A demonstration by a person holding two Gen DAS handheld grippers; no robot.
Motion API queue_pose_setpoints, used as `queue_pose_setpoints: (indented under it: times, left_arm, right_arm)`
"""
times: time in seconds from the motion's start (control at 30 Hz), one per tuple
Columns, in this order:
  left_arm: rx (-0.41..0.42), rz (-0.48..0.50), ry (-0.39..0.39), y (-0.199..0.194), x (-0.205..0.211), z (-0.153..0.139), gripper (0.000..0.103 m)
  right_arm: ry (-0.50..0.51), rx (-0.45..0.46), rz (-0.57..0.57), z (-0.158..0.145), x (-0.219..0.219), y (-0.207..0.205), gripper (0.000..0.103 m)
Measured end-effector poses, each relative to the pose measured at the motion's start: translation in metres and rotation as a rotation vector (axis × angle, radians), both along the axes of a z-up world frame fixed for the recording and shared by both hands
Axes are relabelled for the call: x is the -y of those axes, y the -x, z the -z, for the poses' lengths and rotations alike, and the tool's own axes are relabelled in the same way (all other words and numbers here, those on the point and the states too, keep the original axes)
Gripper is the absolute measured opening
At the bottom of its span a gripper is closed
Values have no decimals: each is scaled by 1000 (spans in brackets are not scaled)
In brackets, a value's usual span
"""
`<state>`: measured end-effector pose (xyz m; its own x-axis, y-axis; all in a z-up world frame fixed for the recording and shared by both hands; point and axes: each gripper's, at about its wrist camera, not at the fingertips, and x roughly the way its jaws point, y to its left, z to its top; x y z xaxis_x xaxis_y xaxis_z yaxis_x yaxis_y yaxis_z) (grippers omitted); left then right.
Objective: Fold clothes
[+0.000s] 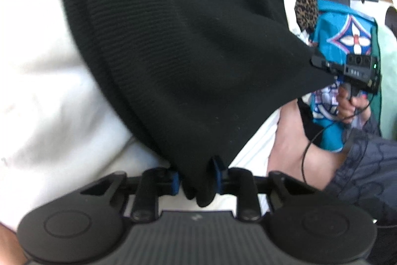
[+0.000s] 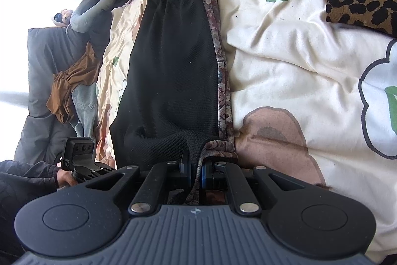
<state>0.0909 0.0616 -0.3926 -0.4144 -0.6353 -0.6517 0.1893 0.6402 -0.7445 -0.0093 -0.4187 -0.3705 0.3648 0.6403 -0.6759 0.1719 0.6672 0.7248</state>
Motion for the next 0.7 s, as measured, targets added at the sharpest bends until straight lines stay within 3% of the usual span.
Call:
queue_pose_setpoints:
  times: [0.13,0.27,0.37,0.53,0.7]
  left_arm:
    - [-30,-27,16,-2,-5,7,6]
    - [-33,-35,68,-15,-5,-8,4]
    - [29,1,90,-29,-7,-26,4]
    - [84,-89,145,-63,-24,-52,4]
    - [165,-80,165,-88,-28,-74,4]
  right_arm:
    - [-3,0,-1,0,1,0,6]
    - [-10,2,-9,-3,0,1,6]
    - [-15,6,-20,-6,-1,0,6]
    - [-25,27,-25,-13,-4,-1,6]
    - [-30,48,-29,-21,-6,-5,6]
